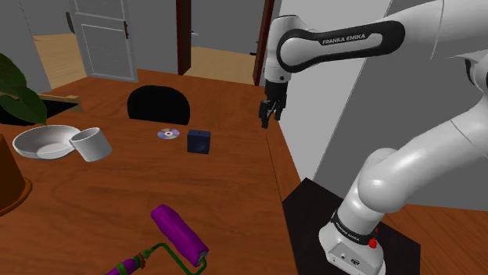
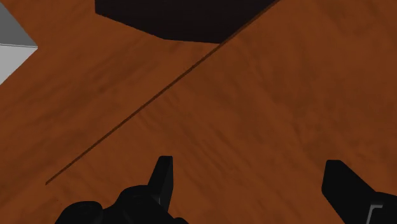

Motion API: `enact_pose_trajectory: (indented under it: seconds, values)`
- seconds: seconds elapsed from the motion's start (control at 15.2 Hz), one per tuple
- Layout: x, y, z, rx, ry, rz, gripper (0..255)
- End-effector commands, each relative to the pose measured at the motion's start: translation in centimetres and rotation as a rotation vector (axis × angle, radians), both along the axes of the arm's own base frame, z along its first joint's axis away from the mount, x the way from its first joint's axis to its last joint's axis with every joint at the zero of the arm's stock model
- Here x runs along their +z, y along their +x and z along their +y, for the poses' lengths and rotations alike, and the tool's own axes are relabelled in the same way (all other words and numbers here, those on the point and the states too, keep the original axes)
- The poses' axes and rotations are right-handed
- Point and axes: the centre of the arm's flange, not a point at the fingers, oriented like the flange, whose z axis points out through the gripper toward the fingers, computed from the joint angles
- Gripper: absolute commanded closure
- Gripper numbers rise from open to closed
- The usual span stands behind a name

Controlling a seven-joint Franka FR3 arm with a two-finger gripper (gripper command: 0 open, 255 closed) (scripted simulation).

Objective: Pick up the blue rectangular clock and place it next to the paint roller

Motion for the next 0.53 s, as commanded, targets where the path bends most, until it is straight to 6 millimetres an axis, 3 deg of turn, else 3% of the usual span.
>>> enact_pose_trajectory:
  seconds: [0.0, 0.46]
  values:
    - [-1.1, 2.4, 0.2, 0.036, 0.006, -0.005, 0]
    - [-4.9, 10.4, 1.5, 0.156, 0.024, -0.017, 0]
